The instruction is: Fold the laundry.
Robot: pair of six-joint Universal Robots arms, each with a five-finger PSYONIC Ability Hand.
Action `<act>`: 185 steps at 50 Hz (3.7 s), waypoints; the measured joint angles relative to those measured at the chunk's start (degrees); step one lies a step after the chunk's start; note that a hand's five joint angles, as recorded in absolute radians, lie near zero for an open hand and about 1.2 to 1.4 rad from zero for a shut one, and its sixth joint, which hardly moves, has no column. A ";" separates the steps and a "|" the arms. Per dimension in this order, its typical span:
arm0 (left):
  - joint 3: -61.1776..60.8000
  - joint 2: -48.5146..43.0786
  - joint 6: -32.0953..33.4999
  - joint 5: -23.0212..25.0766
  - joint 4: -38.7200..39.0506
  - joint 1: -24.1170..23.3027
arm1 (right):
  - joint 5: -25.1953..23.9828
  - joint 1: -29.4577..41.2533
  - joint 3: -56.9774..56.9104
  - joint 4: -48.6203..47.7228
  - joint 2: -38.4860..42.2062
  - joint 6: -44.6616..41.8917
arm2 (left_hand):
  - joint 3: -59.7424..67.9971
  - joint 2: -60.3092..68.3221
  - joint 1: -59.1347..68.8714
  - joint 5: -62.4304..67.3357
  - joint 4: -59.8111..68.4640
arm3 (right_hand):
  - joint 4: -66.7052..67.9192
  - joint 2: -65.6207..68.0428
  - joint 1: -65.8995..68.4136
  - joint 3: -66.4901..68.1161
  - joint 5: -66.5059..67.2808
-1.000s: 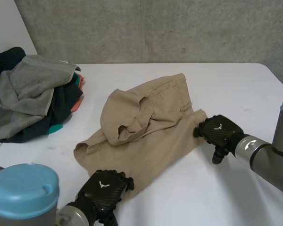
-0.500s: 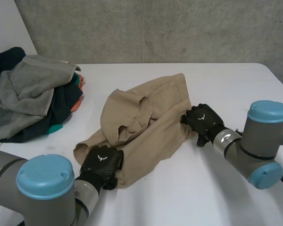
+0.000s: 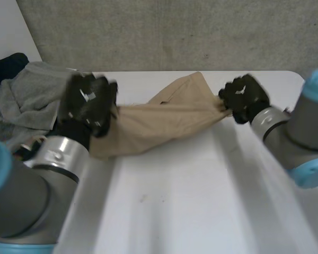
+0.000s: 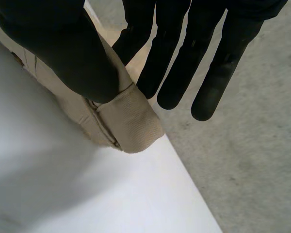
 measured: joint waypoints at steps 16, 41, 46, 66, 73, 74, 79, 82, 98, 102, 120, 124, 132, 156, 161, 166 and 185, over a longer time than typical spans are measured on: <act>15.59 1.16 -7.43 8.01 -24.01 3.97 | -1.22 -4.49 -10.14 37.64 -22.41 -0.21 | 0.01 0.16 0.88 0.50 0.03 | 0.03 0.00 0.00 0.15 1.52; 58.60 -30.73 -9.00 14.07 16.60 9.05 | 9.01 0.84 -24.51 -27.32 1.97 8.30 | 0.24 0.27 1.31 0.50 0.25 | 0.10 0.00 0.57 0.22 1.52; 58.86 -29.38 -9.71 14.20 22.02 9.30 | 7.07 1.33 -23.55 -34.92 1.43 8.98 | 0.24 0.27 1.31 0.50 0.25 | 0.10 0.00 0.57 0.22 1.65; 28.35 -32.31 -9.70 13.47 12.41 8.44 | 4.81 1.62 -13.09 -16.69 15.34 7.16 | 0.30 0.28 1.38 0.50 0.25 | 0.16 0.00 0.57 0.49 1.65; 21.14 -33.05 -7.75 13.35 5.05 7.39 | 5.00 1.50 -7.49 -8.21 17.69 3.34 | 0.31 0.29 1.38 0.50 0.25 | 0.23 0.00 0.57 0.49 1.66; 20.77 -32.76 -7.51 13.33 4.19 7.34 | 4.99 1.49 -7.11 -7.79 17.51 3.17 | 0.31 0.29 1.38 0.50 0.25 | 0.23 0.00 0.57 0.49 1.65; 15.03 -25.29 -3.81 12.84 -9.87 7.07 | 4.87 1.47 -0.96 -1.87 11.32 1.16 | 0.31 0.29 1.38 0.50 0.25 | 0.24 0.36 0.57 0.54 1.67; 12.76 -21.44 -2.89 12.75 -14.63 7.06 | 4.81 1.41 1.38 0.76 7.97 0.33 | 0.31 0.29 1.38 0.50 0.26 | 0.24 0.36 0.57 0.60 1.66; 1.75 -4.20 1.03 13.16 -42.36 4.92 | 5.71 0.67 12.76 31.51 -6.34 -11.35 | -1.59 -1.66 0.01 -1.21 -1.91 | 0.25 0.36 0.57 0.65 1.66; 2.09 -4.39 3.79 13.23 -41.68 4.32 | 5.76 0.40 15.12 32.12 -7.84 -12.88 | -37.75 -39.42 -40.50 -37.75 -38.75 | 0.25 0.36 0.57 0.65 1.65; 23.68 -27.14 5.01 33.34 -9.72 9.67 | 5.58 0.74 17.72 19.07 -7.96 -9.03 | -44.39 -44.43 -39.49 -43.56 -44.71 | 0.25 0.36 0.57 0.65 1.65; 34.18 -36.95 5.10 36.77 -10.97 11.13 | 5.49 0.97 18.31 17.93 -7.76 -7.78 | -42.33 -42.69 -38.26 -41.46 -42.61 | 0.25 0.36 0.57 0.65 1.65; 54.45 -54.34 5.28 37.84 -15.83 13.32 | 5.56 1.20 19.47 15.91 -7.53 -7.01 | -42.26 -42.18 -38.26 -41.02 -42.33 | 0.25 0.36 0.57 0.65 1.66; 70.16 -66.98 4.00 40.42 -16.23 12.01 | 5.87 0.84 21.86 13.56 -7.45 -6.84 | -2.21 -2.20 2.22 -2.12 -2.35 | 0.25 0.36 0.57 0.65 1.66; 70.98 -67.19 4.26 36.84 -16.26 11.85 | 5.76 0.90 22.13 13.48 -7.44 -5.53 | 0.05 -0.01 2.27 -1.08 0.00 | 0.26 0.36 0.57 0.65 1.66; 68.99 -64.81 5.38 28.56 -16.97 11.61 | 5.58 1.01 22.06 13.42 -7.49 -4.11 | 0.06 -0.01 2.27 -1.08 0.00 | 0.26 0.36 0.57 0.65 1.65; 48.36 -48.86 10.28 8.99 -22.43 8.97 | 5.82 1.22 21.68 10.66 -7.47 -0.85 | 0.27 0.01 2.27 -1.08 0.01 | 0.26 0.36 0.57 0.65 1.66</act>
